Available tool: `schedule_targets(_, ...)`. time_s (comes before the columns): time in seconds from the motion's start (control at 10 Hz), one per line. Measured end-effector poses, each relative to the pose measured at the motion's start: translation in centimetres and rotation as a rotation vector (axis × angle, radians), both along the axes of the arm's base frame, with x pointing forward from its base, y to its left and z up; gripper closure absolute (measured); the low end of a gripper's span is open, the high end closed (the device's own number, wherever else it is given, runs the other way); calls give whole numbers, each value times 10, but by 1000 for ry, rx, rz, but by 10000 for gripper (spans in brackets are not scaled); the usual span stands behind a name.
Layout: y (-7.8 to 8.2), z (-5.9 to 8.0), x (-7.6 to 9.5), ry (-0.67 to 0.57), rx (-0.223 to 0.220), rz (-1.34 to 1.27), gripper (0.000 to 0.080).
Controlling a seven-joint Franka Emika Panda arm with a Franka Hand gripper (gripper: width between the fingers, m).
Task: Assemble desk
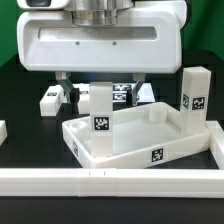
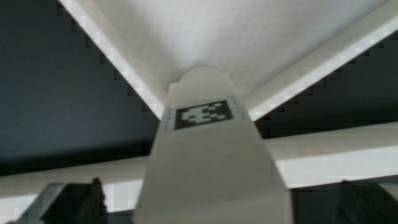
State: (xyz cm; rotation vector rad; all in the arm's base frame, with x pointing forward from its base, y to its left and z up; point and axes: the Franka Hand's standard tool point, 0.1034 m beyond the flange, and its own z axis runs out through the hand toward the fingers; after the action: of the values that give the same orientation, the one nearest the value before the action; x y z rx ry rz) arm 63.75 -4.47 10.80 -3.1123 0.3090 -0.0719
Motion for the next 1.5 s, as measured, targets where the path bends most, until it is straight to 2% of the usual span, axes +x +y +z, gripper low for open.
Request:
schedule_targets(0.2,0,0,0,0,0,-2,400)
schedule_targets(0.3,0,-1,0,1,0,-2,400)
schedule_targets(0.4,0,-1,0,1,0,-2,511)
schedule_targets(0.8,-1,0,0,-2,16,-96,511)
schedule_targets(0.9,1,0,1,-2,37,-249,511)
schedule_targets(1.5,11,-1,3,8,93,-908,509)
